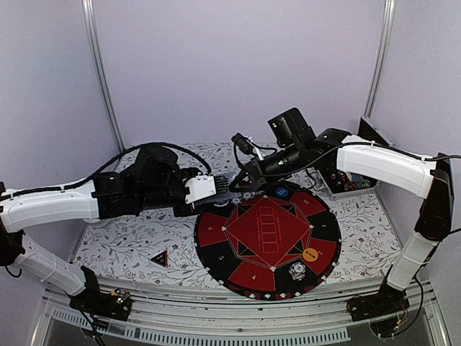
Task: Distribute texas hold em gaming equipment
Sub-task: Pick up the poker card from the face-down deck piles, then distribute the poker card in the big blind area.
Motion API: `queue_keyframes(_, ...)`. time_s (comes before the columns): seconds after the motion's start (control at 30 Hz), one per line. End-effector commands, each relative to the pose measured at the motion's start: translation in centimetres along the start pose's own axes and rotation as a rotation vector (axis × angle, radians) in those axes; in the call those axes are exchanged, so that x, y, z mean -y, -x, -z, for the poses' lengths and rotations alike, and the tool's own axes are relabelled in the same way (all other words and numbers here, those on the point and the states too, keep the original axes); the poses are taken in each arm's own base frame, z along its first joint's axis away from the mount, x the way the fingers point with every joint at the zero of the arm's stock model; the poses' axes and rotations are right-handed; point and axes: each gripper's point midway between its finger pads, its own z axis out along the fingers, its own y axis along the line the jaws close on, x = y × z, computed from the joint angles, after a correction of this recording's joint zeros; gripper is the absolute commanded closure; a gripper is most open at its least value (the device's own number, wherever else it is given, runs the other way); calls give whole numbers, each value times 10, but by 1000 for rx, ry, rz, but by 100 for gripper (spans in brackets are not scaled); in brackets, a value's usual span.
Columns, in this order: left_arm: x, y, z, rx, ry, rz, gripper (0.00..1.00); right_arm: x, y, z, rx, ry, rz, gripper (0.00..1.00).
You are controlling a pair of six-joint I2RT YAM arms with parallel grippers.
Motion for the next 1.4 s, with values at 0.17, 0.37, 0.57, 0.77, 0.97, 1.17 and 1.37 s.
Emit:
queue_keyframes(0.17,-8,5,3,33,19,34,39,-13,12,19,27,-11,33,98)
queue_keyframes(0.37,-10,3,4,32,21,45,39,-19,14,27,30,-13,56,98)
queue_keyframes(0.57,-9,0,5,29,20,55,39,-19,17,38,41,-33,68,98)
queue_keyframes(0.77,-11,-1,7,33,22,69,39,-24,22,46,54,-6,79,98)
queue_keyframes(0.97,-11,-4,7,25,22,84,39,-27,26,57,71,12,84,98)
queue_keyframes(1.17,-15,-13,12,6,36,115,39,33,39,131,200,-186,-20,98)
queue_keyframes(1.37,-18,-20,14,1,45,153,39,131,10,180,253,-413,-206,98)
